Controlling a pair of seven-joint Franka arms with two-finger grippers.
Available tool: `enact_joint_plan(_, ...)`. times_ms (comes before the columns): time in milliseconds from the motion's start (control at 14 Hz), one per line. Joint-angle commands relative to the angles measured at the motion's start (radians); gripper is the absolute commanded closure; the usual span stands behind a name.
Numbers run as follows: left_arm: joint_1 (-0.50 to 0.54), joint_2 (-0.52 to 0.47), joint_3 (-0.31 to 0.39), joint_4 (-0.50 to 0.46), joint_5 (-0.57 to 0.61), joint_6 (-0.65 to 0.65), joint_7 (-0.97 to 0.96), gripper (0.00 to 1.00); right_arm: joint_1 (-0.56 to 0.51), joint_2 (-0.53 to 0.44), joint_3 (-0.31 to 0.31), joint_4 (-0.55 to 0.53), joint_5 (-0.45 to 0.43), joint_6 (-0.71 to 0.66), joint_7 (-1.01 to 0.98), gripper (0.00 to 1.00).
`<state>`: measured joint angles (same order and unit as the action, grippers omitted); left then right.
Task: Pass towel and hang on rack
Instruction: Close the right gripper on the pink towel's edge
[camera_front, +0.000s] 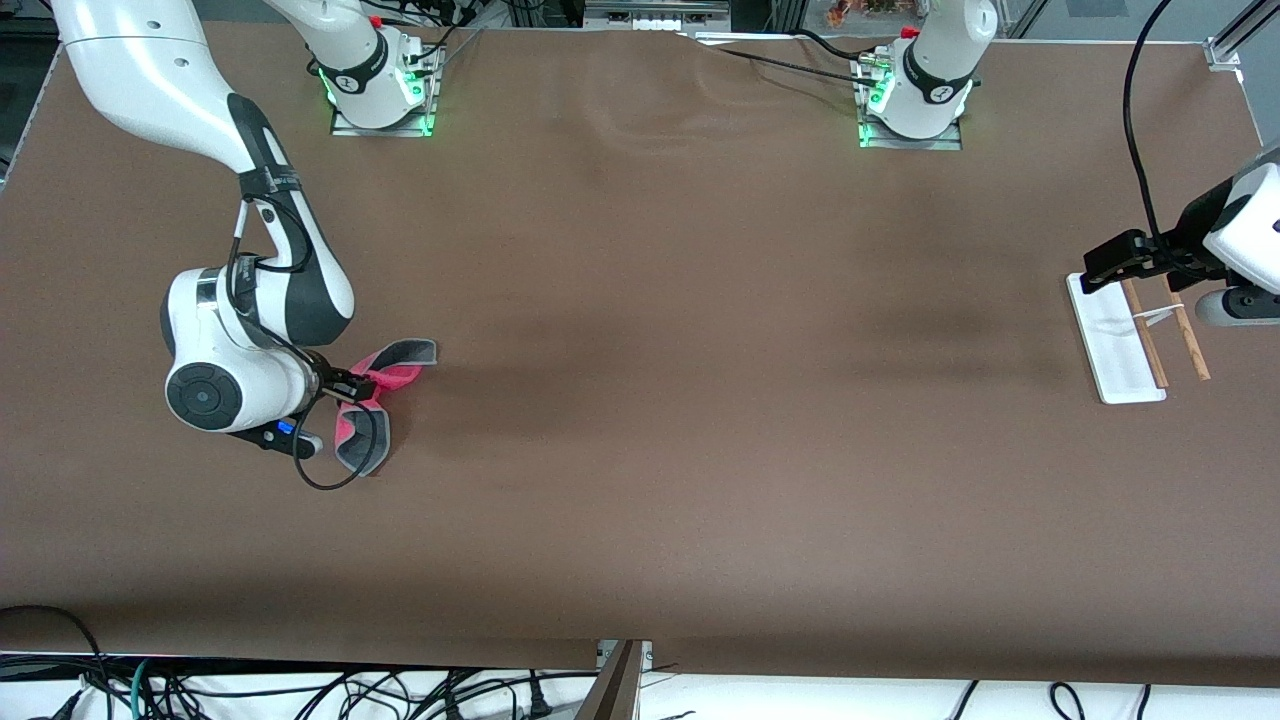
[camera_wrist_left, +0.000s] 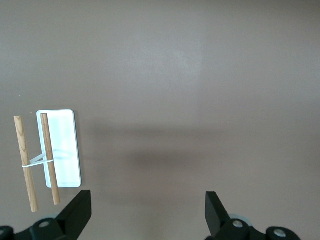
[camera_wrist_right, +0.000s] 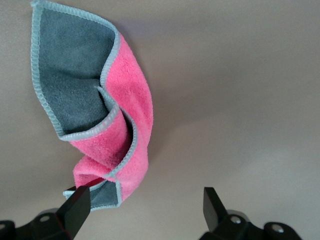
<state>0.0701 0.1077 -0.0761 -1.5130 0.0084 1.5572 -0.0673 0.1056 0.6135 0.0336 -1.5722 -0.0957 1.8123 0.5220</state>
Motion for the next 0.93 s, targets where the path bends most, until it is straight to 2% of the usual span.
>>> enact_joint_plan(0,0.002,0.01,-0.002,0.025,0.016,-0.014,0.011,0.0,-0.014,-0.001,0.0,-0.011,0.011,0.019,0.012,0.0)
enact_joint_plan(502,0.002,0.01,-0.002,0.025,0.016,-0.014,0.011,0.0,-0.024,0.019,0.0,-0.011,0.011,0.035,0.007,0.01)
enact_joint_plan(573,0.003,0.01,-0.002,0.025,0.016,-0.014,0.011,0.0,-0.024,0.019,0.0,-0.011,0.011,0.035,0.007,0.09)
enact_joint_plan(717,0.002,0.01,-0.002,0.025,0.016,-0.014,0.011,0.0,-0.026,0.019,0.0,-0.009,0.011,0.032,0.006,0.34)
enact_joint_plan(860,0.002,0.01,-0.002,0.025,0.016,-0.014,0.011,0.0,-0.026,0.017,0.0,-0.005,0.011,0.027,0.001,0.44)
